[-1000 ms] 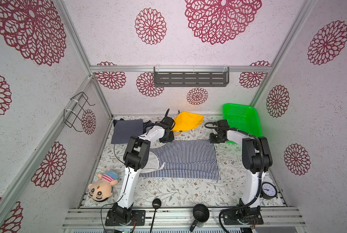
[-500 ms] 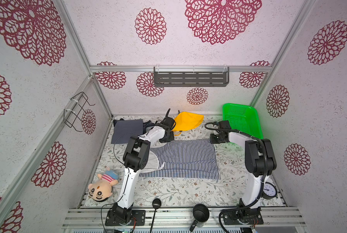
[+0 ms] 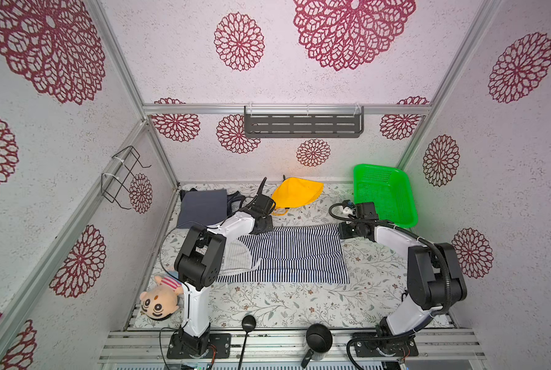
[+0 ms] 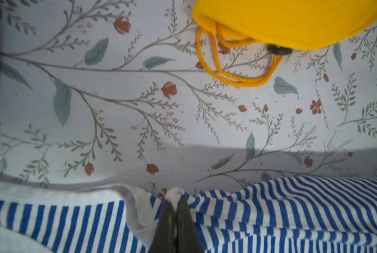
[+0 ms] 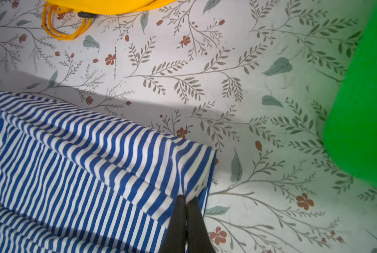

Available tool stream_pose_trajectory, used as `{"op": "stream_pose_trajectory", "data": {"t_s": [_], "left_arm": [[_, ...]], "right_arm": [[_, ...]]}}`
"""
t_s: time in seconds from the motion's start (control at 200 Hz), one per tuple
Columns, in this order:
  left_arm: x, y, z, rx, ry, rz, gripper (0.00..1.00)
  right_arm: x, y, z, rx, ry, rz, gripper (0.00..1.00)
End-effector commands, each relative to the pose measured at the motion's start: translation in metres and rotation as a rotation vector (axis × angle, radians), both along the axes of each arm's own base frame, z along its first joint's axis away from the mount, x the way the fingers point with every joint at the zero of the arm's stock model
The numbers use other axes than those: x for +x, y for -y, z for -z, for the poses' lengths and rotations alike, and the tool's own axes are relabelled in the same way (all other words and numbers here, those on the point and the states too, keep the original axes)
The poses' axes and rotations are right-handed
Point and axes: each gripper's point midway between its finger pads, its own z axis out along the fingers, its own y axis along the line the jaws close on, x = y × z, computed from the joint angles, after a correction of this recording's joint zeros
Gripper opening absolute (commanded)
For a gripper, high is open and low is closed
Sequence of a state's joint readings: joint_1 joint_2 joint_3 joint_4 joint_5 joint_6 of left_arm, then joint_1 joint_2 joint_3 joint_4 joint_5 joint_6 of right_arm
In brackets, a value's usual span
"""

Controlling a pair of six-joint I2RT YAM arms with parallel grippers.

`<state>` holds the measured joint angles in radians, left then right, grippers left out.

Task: Fold and stack tank tops
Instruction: Fold the tank top at the center of the table.

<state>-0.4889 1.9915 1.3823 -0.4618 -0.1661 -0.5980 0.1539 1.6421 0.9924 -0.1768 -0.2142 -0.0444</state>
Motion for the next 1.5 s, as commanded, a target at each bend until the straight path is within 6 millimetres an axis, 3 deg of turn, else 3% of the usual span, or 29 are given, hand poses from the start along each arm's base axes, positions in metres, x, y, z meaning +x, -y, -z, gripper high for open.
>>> {"op": "stream_pose_trajectory", "data": {"t_s": [0.0, 0.265, 0.616, 0.781, 0.831, 0.926, 0.991, 1.061, 1.226, 1.391, 1.491], "left_arm": [[-0.008, 0.006, -0.018, -0.011, 0.069, -0.007, 0.00], [-0.045, 0.000, -0.012, 0.048, 0.065, -0.019, 0.00], [-0.069, -0.005, -0.015, 0.128, 0.077, -0.059, 0.00], [-0.085, -0.006, -0.012, 0.158, 0.076, -0.094, 0.00], [-0.090, -0.005, -0.010, 0.170, 0.079, -0.101, 0.11], [-0.097, -0.007, -0.013, 0.188, 0.091, -0.122, 0.44], [-0.098, -0.013, -0.023, 0.200, 0.106, -0.145, 0.55], [-0.097, -0.021, -0.035, 0.210, 0.121, -0.159, 0.62], [-0.087, -0.023, -0.053, 0.147, 0.137, -0.157, 0.61], [-0.071, 0.013, -0.049, 0.020, 0.115, -0.084, 0.45], [-0.066, 0.036, -0.035, -0.018, 0.066, -0.029, 0.36]], "right_arm": [[-0.010, 0.004, -0.014, -0.004, 0.041, 0.009, 0.00], [-0.043, 0.009, -0.008, 0.017, 0.001, 0.043, 0.00], [-0.064, 0.016, 0.010, 0.005, -0.064, 0.083, 0.00], [-0.074, 0.020, 0.019, 0.000, -0.119, 0.118, 0.10], [-0.077, 0.022, 0.018, -0.004, -0.128, 0.130, 0.14], [-0.080, 0.025, 0.012, -0.004, -0.137, 0.154, 0.31], [-0.080, 0.023, 0.003, 0.003, -0.133, 0.152, 0.44], [-0.080, 0.023, -0.007, 0.014, -0.128, 0.162, 0.50], [-0.073, 0.019, -0.017, 0.059, -0.126, 0.198, 0.50], [-0.063, -0.006, -0.011, 0.109, -0.126, 0.191, 0.36], [-0.053, -0.016, 0.004, 0.101, -0.144, 0.183, 0.25]]}}
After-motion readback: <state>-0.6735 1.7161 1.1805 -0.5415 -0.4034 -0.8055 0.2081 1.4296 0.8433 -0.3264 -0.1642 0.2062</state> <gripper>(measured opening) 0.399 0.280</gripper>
